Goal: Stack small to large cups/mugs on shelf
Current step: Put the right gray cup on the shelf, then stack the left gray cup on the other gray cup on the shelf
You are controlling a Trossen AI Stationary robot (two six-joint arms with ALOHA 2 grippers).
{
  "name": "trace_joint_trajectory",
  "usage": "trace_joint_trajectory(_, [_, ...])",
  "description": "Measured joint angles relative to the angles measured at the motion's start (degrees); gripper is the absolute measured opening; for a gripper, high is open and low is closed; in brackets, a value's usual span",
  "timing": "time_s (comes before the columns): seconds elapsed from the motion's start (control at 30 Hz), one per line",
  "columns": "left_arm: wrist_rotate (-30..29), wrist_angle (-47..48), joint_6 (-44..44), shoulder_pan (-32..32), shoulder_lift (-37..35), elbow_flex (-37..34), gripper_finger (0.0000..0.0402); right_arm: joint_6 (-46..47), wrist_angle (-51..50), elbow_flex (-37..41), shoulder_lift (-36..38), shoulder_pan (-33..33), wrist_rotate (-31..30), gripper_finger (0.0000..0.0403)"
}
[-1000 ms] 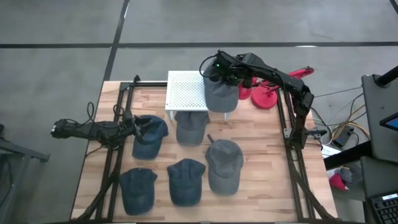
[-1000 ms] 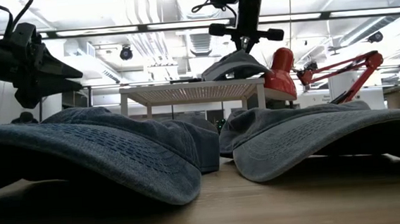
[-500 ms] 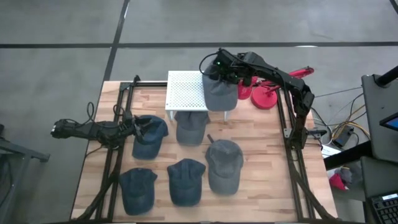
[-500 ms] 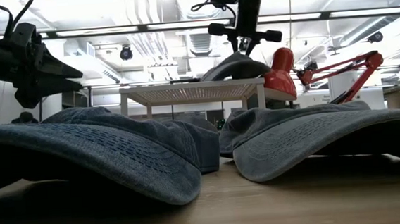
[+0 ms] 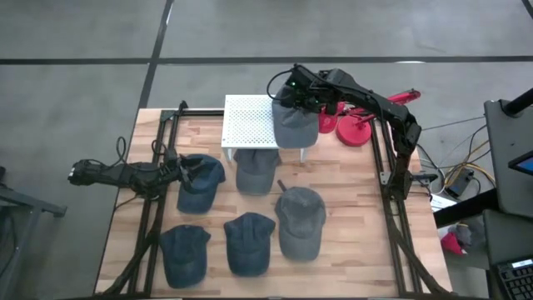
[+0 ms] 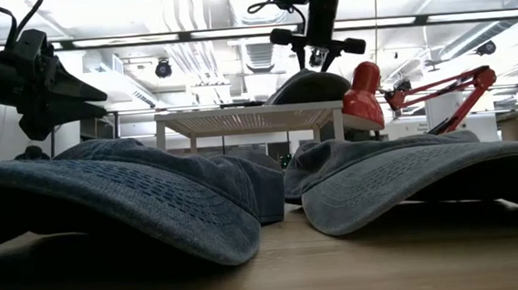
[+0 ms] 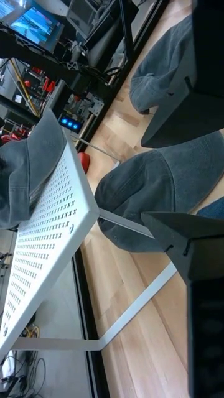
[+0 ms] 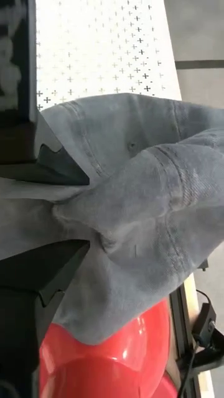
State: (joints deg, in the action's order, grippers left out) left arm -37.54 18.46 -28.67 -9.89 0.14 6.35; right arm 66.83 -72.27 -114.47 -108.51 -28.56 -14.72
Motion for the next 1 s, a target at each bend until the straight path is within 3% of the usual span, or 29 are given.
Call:
trace_joint_trajectory(0.27, [0.0,0.0,-0.1,0.0,0.0,0.0,0.0181,-2.6,-1.5,-1.4,0.0,0.0,3.1,0.0138])
trace_joint_trajectory(1.0, [0.0,0.0,-0.1,0.0,0.0,0.0,0.0182,-13.0,-13.3,-10.9,0.1,2.9,3.2,0.0084])
